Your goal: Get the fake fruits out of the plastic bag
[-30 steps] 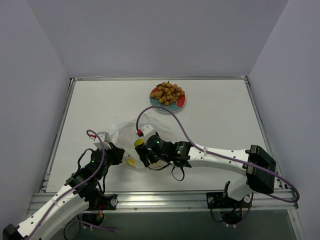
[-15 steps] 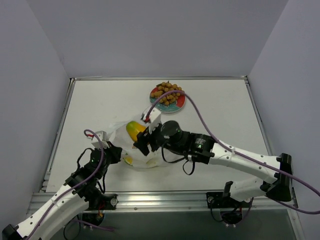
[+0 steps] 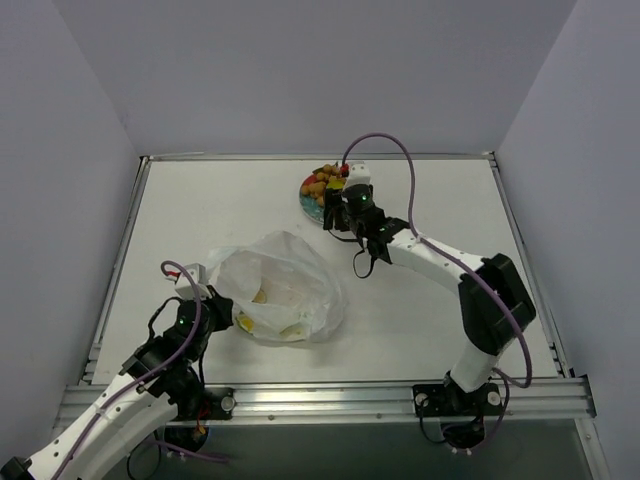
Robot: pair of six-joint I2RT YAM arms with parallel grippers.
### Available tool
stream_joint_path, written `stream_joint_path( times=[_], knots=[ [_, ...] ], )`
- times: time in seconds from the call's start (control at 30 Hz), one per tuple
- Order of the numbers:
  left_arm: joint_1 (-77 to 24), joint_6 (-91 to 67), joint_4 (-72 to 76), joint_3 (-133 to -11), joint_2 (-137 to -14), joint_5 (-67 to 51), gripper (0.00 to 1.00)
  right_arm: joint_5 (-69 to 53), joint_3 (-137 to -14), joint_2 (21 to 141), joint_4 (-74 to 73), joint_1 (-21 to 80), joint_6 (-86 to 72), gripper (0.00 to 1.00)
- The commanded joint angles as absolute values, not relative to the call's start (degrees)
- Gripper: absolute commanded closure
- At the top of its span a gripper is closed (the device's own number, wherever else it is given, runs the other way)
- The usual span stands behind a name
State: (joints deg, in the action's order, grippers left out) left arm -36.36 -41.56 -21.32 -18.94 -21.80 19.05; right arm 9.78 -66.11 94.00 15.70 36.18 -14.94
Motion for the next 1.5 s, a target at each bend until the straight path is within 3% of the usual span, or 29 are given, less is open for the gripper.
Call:
stream_joint_path(
  times=[0.0,0.3,0.9,1.1,1.23,1.47],
  knots=[
    [-36.39,-40.96,-23.82,-23.02,-23.55,21.18,0.98,13.89,-67.85,99.92,21.6,33.5,-20.91,0.77],
    [-36.48,-40.34,-20.66,-23.82,-28.91,20.48,0.97,19.77,-69.61,109.68,25.22,31.73,-23.9,0.77],
    [-36.56,-38.85,-17.05,-23.91,-30.94,19.25,0.97,12.48,-80.16,122.08,25.05,26.02,-27.95,0.72],
    [-36.65,-38.93,-16.96,-24.17,-31.2,18.99,0.98,10.81,-76.21,118.83,27.6,26.19,-27.6,0.39],
    [-36.56,-39.11,-16.44,-24.61,-31.29,18.72,0.98,10.37,-73.66,115.24,27.69,26.28,-27.69,0.25],
    [-36.65,-39.46,-16.09,-25.49,-29.97,17.41,0.98,10.9,-70.84,110.14,26.11,26.45,-27.25,0.2]
  ],
)
